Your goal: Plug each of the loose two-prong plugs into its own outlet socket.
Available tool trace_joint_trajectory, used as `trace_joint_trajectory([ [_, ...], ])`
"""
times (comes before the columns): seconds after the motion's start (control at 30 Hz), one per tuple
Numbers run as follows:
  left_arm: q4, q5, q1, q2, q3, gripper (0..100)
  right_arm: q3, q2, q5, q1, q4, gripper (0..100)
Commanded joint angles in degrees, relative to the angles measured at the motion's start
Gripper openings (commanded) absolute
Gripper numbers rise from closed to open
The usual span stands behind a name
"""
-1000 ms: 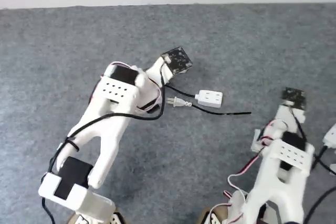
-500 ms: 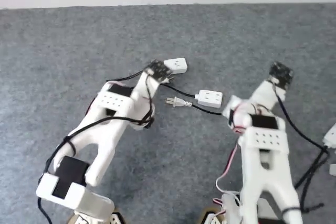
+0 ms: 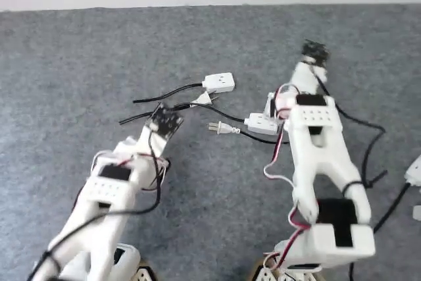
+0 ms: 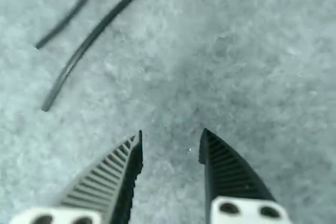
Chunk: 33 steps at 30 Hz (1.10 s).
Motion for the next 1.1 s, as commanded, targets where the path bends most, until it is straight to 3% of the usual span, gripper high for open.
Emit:
trace_joint_trajectory([
  [0.0,-3.0,-0.6,-0.4,-8.1,3.5,17,-10.8,3.8,27.2,0.0,9.1,22.6],
  [0.33,-3.0,-0.7,-0.4,-9.8,4.4,17,-24.3,19.5,53.9,1.8,13.9,22.6],
  [0.53,-2.7,-2.9,-0.4,-9.8,4.5,17,-29.5,22.3,60.8,-0.2,16.5,22.9],
  [0.77,-2.7,-2.9,-0.4,-9.8,4.5,17,-36.7,22.8,74.7,-2.7,35.9,22.9],
  [1.07,-2.5,-4.5,-0.4,-9.8,4.6,17,-37.2,22.9,81.5,-3.5,35.2,22.6],
])
